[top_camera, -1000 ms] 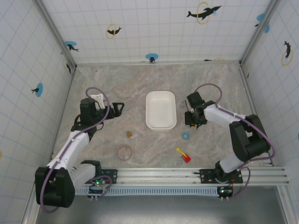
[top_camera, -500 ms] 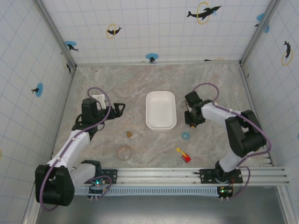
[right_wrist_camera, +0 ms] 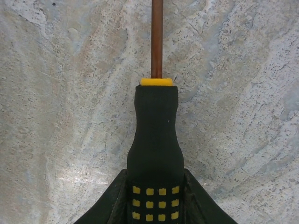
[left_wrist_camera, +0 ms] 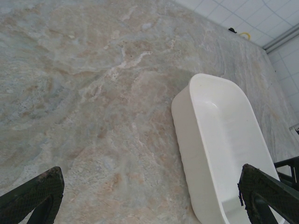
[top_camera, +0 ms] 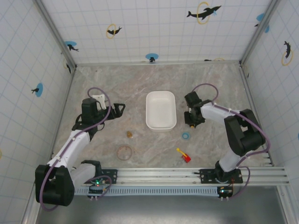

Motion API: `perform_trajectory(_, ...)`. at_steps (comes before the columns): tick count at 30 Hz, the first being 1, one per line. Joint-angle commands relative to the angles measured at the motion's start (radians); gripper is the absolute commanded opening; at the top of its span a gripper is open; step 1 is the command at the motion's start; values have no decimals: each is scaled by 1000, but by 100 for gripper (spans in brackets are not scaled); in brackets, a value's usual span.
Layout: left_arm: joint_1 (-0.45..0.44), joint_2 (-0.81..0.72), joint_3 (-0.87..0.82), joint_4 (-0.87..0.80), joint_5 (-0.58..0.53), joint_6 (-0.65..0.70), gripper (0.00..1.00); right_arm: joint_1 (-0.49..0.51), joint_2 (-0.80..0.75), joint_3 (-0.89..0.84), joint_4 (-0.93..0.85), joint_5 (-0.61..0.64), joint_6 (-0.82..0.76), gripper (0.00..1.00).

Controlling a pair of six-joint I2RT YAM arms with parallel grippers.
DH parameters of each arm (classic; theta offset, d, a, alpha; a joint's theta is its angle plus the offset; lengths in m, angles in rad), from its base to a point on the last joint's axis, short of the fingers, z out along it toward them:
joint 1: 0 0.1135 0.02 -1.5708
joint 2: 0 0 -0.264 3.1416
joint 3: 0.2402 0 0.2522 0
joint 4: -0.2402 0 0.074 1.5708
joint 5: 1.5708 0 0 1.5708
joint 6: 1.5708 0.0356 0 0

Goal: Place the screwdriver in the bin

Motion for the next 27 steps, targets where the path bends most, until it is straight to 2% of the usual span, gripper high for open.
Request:
perform_trajectory(1,-7,0,10,-25,-4,18,98,2,4,33,-9,-23,0,19)
perform_trajectory(9,-6,1,13,-30,-9,21,98,-101,-121,75,16,-225,84,8)
perform_trajectory(13,-6,3,12,-32,-14,23,98,-113,-198,169,34,-244,175,1)
perform_trajectory(17,-6,6,15,-33,-14,23,98,-26,-238,278,55,-123,243,0)
perform_trajectory(22,-6,10,23,-38,-12,26,98,178,-214,371,78,113,247,0)
perform_trajectory(27,-6,4,22,-47,-14,29,98,292,-112,404,58,166,309,0)
